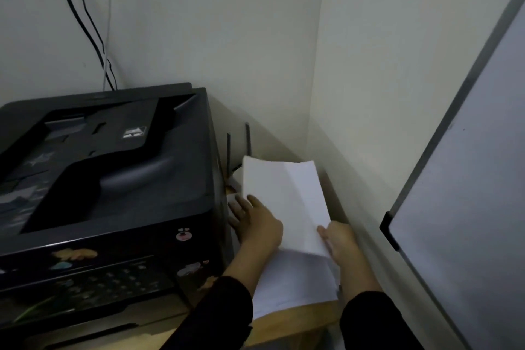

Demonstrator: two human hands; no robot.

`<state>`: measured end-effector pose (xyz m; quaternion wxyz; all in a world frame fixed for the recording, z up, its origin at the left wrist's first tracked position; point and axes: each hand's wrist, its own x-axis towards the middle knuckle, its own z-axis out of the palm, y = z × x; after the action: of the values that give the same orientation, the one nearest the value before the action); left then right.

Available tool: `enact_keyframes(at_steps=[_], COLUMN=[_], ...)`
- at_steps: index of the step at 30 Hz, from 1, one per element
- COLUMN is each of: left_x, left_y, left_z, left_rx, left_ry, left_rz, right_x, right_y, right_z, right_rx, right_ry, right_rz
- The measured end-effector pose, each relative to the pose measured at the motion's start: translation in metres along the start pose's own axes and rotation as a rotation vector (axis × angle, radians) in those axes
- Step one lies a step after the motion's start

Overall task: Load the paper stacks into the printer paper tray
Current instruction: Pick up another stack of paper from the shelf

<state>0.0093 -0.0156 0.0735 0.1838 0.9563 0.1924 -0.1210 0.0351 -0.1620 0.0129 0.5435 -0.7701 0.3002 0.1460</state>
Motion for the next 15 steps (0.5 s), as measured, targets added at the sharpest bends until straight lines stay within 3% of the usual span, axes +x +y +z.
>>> enact_keyframes(at_steps=[8, 15], left_x=[-0.019, -0.022], left_y=[0.034, 0.000], left_z=[-0.110, -0.210], left_rx=[-0.177, -0.198], left_ry=[0.135, 0.279], left_rz=[0.124, 0.137], right_x=[-0.041, -0.089], right_y=[-0.053, -0.136], right_z=[-0.020, 0.000], right_rx=[0.379, 0.278], right_ry=[-0.142, -0.131], right_rz=[-0.035, -0.303])
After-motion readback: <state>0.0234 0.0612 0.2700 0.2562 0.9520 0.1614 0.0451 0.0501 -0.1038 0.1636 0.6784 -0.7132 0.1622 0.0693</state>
